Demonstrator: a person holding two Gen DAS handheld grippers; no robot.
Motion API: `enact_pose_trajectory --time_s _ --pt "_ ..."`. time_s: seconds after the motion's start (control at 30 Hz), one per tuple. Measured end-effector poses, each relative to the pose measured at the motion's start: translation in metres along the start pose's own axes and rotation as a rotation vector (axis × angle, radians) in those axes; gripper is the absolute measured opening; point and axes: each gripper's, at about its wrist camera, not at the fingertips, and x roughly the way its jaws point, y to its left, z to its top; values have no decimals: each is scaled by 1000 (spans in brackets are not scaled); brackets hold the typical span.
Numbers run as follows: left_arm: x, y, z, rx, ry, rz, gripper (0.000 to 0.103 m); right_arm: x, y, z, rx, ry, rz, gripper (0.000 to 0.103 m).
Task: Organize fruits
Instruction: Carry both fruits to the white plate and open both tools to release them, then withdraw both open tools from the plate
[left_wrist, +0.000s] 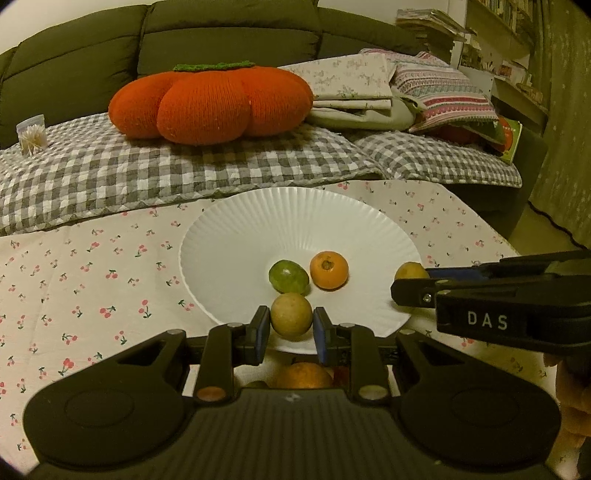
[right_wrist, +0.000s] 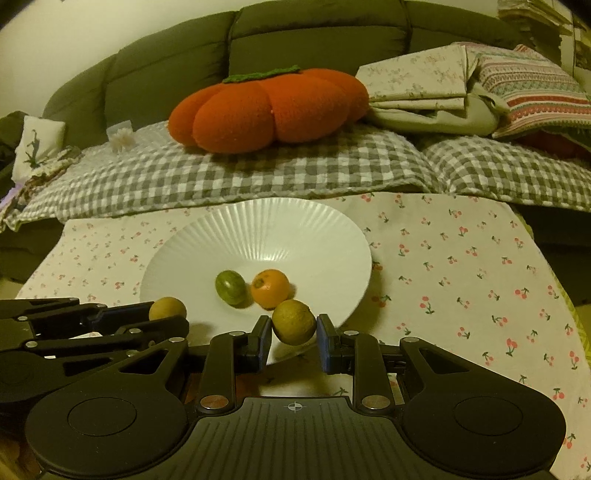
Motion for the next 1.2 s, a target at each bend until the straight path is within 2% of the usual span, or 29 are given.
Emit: enact_pose_trajectory --time_s 0.37,0.47,0.53,0.67,0.83,0.87,0.97,1.03,1.2 --pt "1 -1 0 13 -2 1 23 2 -2 0 -3 0 -1 24" --pt "0 -1 0 16 -2 -2 25 1 -4 0 4 -6 -2 28" --pt "-1 -1 0 19 -5 -4 34 -1 -4 0 4 -10 -2 28" --pt "-5 -2 0 28 -12 -8 41 -4 -5 0 9 -11 1 30" --pt "-11 -2 -1 30 -16 -9 55 -8 -6 -1 8 -12 -2 35" --pt "-13 -2 -1 28 -16 -11 56 -8 -6 -1 8 -13 -3 39" --pt "-19 -1 -2 24 -17 -15 62 -13 -7 -1 12 -19 -13 58" --pt "-24 0 -4 25 -17 -16 67 -17 -8 -2 8 -27 -17 62" --pt "-36 1 -9 23 -9 -17 77 -26 -8 -3 -4 -39 -24 83"
